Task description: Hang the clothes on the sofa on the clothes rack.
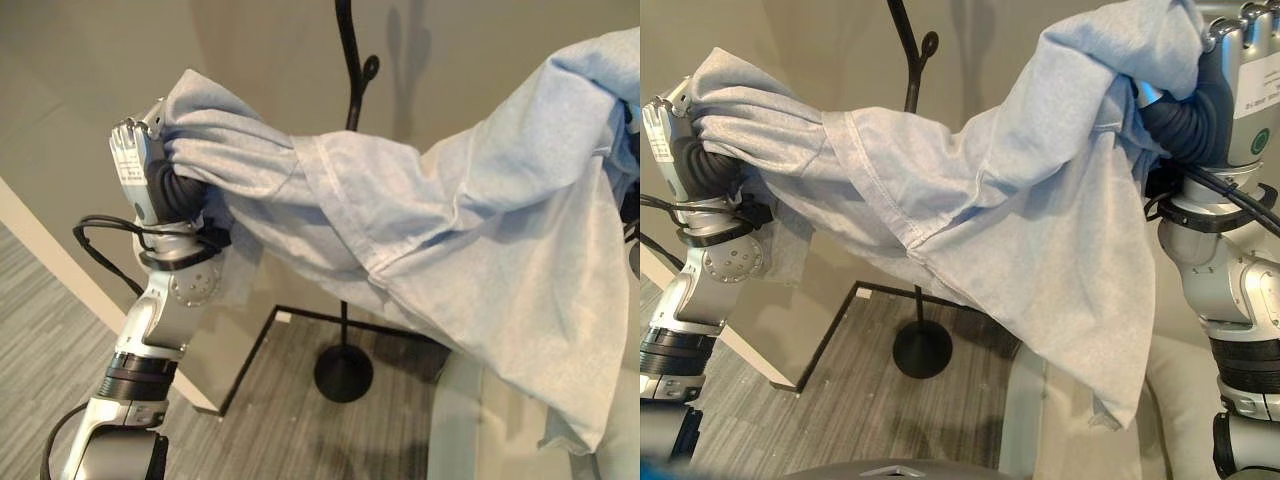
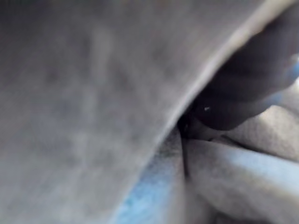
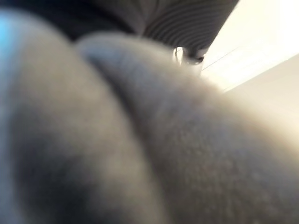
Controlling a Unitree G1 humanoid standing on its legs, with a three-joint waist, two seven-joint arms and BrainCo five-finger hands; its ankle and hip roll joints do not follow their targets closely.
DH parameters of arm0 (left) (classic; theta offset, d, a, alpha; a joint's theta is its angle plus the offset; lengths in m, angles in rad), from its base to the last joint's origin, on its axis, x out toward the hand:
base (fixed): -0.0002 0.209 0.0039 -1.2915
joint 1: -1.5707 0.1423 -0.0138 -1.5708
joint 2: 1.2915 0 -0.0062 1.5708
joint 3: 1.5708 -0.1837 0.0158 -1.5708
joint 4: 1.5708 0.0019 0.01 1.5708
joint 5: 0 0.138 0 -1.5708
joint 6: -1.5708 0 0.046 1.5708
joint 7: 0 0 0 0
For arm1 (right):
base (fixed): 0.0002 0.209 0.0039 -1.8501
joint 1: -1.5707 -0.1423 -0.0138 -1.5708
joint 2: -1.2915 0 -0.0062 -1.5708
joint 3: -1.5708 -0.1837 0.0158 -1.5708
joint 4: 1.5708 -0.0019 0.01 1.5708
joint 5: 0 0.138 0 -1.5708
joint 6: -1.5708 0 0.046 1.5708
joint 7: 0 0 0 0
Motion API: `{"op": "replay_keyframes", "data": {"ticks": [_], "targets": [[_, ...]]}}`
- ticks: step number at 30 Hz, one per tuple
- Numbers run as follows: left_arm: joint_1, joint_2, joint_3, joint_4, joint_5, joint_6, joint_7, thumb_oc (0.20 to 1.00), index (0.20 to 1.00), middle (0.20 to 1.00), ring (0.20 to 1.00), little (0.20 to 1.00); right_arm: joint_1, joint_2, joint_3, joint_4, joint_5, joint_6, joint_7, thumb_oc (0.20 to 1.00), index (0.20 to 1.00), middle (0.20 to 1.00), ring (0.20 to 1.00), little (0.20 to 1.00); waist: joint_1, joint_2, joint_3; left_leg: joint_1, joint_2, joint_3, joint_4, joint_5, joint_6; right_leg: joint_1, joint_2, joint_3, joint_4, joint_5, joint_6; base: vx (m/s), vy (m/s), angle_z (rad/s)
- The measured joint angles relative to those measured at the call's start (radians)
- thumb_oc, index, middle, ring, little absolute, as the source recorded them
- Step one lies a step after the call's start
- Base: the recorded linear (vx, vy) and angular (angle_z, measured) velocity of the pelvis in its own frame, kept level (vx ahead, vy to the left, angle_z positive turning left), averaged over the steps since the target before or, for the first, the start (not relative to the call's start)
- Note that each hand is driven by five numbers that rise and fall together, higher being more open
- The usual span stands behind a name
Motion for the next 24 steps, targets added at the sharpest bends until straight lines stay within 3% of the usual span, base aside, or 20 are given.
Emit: {"op": "replay_keyframes", "data": {"ticks": [4,8,10,12,13,14,16,18,21,24], "targets": [[-0.003,0.000,-0.002,0.002,0.000,0.000,-0.009,0.200,0.200,0.200,0.200,0.200,-0.026,-0.009,0.035,0.041,0.007,-0.014,0.005,0.200,0.200,0.200,0.200,0.200,0.025,-0.015,0.031,-0.045,-0.001,-0.020,0.105,-0.013,-0.017,0.017,-0.002,-0.027,0.002,-0.006,-0.020,0.05,0.023,0.16],[-0.009,0.005,-0.003,0.014,0.001,0.000,-0.004,0.200,0.200,0.200,0.200,0.200,-0.048,-0.029,0.051,0.066,0.011,-0.016,-0.002,0.200,0.200,0.200,0.200,0.200,0.035,0.017,0.055,-0.051,0.005,-0.040,0.050,-0.033,-0.043,0.010,0.001,-0.027,0.001,-0.012,-0.033,0.15,0.132,0.14],[-0.024,0.018,-0.009,0.031,0.001,0.000,-0.002,0.200,0.200,0.200,0.200,0.200,-0.056,-0.029,0.064,0.113,0.012,-0.016,-0.008,0.200,0.200,0.200,0.200,0.200,0.044,0.010,0.071,-0.075,-0.024,-0.105,0.016,-0.033,-0.044,0.002,-0.022,0.017,-0.009,-0.010,-0.053,0.16,0.118,-0.13],[-0.054,0.021,-0.016,0.066,0.001,-0.001,0.003,0.200,0.200,0.200,0.200,0.200,-0.064,-0.032,0.069,0.157,0.012,-0.002,-0.019,0.200,0.200,0.200,0.200,0.200,0.052,0.010,0.079,-0.115,-0.021,-0.134,-0.028,-0.033,-0.052,-0.007,-0.036,0.044,-0.016,-0.006,-0.051,0.19,0.168,-0.15],[-0.062,0.021,-0.016,0.076,0.000,0.002,0.004,0.200,0.200,0.200,0.200,0.200,-0.065,-0.044,0.070,0.170,0.013,0.013,-0.020,0.200,0.200,0.200,0.200,0.200,0.054,0.032,0.083,-0.119,0.001,-0.134,-0.070,-0.033,-0.055,-0.004,-0.033,0.055,-0.016,-0.007,-0.029,0.22,0.187,-0.13],[-0.063,0.021,-0.017,0.089,0.001,-0.001,0.004,0.200,0.200,0.200,0.200,0.200,-0.064,-0.044,0.072,0.191,0.013,0.014,-0.029,0.200,0.200,0.200,0.200,0.200,0.052,0.037,0.084,-0.116,0.006,-0.131,-0.075,0.007,-0.074,0.012,-0.039,0.068,-0.023,-0.013,-0.018,0.22,0.223,-0.47],[-0.063,0.043,-0.026,0.128,-0.001,0.007,0.002,0.200,0.200,0.200,0.200,0.200,-0.065,-0.048,0.078,0.234,0.016,0.027,-0.031,0.200,0.200,0.200,0.200,0.200,0.083,0.031,0.080,-0.076,-0.020,-0.084,-0.071,0.043,-0.053,0.023,-0.073,0.119,-0.019,-0.027,0.023,0.18,0.198,-0.64],[-0.065,0.085,-0.027,0.136,-0.001,0.013,0.001,0.200,0.200,0.200,0.200,0.200,-0.064,-0.048,0.078,0.236,0.031,0.029,-0.032,0.200,0.200,0.200,0.200,0.200,0.073,0.015,0.076,-0.045,-0.062,-0.042,-0.079,0.055,-0.017,0.047,-0.123,0.125,-0.023,-0.029,0.062,0.22,0.219,-0.27],[-0.099,0.133,-0.046,0.159,-0.002,0.005,-0.004,0.200,0.200,0.200,0.200,0.200,-0.070,-0.049,0.079,0.281,0.049,0.041,-0.044,0.200,0.200,0.200,0.200,0.200,0.073,0.009,0.063,0.001,-0.097,-0.014,-0.107,0.062,0.033,0.072,-0.160,0.123,-0.023,-0.043,0.094,0.11,0.122,-0.10],[-0.147,0.147,-0.069,0.226,-0.010,-0.005,-0.008,0.200,0.200,0.200,0.200,0.200,-0.133,-0.049,0.125,0.363,0.065,0.047,-0.046,0.200,0.200,0.200,0.200,0.200,0.078,0.009,0.058,0.016,-0.111,0.006,-0.123,0.055,0.057,0.081,-0.177,0.126,-0.037,-0.031,0.110,0.11,0.147,-0.16]]}}
